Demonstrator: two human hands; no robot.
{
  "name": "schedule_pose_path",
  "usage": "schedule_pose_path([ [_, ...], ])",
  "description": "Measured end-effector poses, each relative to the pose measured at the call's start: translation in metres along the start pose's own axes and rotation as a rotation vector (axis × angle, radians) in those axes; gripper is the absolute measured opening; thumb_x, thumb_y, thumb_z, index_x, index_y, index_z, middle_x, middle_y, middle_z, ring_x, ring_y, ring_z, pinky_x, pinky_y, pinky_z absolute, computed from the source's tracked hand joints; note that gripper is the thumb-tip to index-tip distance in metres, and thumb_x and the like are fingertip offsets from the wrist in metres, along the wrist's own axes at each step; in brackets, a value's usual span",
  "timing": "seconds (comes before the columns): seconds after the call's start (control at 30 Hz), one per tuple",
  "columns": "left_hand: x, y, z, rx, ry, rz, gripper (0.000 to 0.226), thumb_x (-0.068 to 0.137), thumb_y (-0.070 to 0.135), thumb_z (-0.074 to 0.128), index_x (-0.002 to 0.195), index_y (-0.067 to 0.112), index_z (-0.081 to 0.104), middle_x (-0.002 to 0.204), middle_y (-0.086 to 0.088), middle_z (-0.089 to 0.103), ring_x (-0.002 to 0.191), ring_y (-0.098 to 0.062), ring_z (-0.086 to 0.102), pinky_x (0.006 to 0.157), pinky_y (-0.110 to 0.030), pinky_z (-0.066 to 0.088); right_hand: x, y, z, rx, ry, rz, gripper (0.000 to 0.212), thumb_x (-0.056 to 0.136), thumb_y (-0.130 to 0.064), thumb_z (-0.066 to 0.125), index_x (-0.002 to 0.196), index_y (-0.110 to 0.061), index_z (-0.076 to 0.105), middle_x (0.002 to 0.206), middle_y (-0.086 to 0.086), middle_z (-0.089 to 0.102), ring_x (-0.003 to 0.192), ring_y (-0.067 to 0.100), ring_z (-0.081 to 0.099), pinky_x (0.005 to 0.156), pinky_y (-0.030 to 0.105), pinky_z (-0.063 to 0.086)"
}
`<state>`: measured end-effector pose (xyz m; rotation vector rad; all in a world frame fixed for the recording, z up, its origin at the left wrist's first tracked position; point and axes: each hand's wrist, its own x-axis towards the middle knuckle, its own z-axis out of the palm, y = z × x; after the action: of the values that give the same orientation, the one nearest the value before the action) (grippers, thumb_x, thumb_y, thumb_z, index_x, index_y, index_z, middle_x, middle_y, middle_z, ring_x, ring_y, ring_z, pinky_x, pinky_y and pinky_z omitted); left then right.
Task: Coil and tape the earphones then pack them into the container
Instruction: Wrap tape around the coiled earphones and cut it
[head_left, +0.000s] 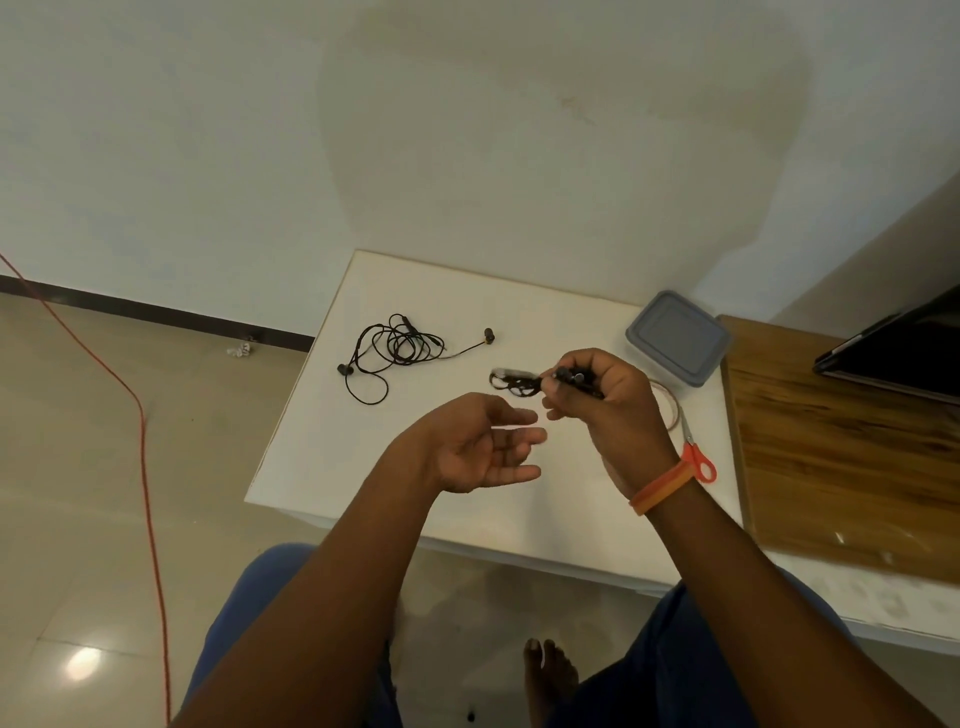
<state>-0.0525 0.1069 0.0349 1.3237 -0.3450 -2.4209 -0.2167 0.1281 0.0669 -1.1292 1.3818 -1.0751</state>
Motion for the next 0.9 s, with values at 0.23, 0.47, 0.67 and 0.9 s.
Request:
schedule_pose_path([
  [0.23,0.006,-0.002,0.007,0.315,0.155,0.5,0.019,0.09,0.015,0.064,0.107,0.018,0.074,0.095,-0.002,0.073,0.083,-0.013,0.064,0.077,-0.029,0.052,0.009,0.014,-0.002,0.283,0.072,0.356,0.016,0.088,-0.001,0.066,0.103,-0.001,0.064,0.094,0.02,0.071,0.068,0.02,0.067,0.064,0.031,0.057],
  [0.47,0.011,-0.011,0.014,0.058,0.291,0.418,0.011,0.083,0.017,0.076,0.092,0.011,0.076,0.082,0.0,0.073,0.077,-0.016,0.064,0.064,-0.026,0.053,0.008,0.019,0.01,0.22,0.163,0.319,0.017,0.087,-0.004,0.068,0.104,-0.001,0.065,0.085,0.014,0.071,0.068,0.019,0.069,0.065,0.031,0.059],
  [0.67,0.016,-0.019,0.021,0.036,0.446,0.54,0.009,0.083,0.015,0.075,0.083,0.006,0.074,0.082,-0.009,0.073,0.07,-0.016,0.064,0.062,-0.026,0.056,0.013,0.024,0.021,-0.076,0.27,0.118,0.012,0.084,-0.005,0.071,0.094,-0.009,0.065,0.085,0.007,0.071,0.072,0.021,0.071,0.064,0.027,0.06],
  [0.9,0.017,-0.019,0.025,0.101,0.464,0.591,0.006,0.084,0.013,0.071,0.084,0.008,0.074,0.084,-0.011,0.072,0.066,-0.016,0.062,0.061,-0.026,0.054,0.012,0.025,0.023,-0.192,0.308,0.007,0.013,0.083,-0.007,0.073,0.09,-0.015,0.065,0.083,0.003,0.07,0.07,0.018,0.07,0.062,0.023,0.058],
])
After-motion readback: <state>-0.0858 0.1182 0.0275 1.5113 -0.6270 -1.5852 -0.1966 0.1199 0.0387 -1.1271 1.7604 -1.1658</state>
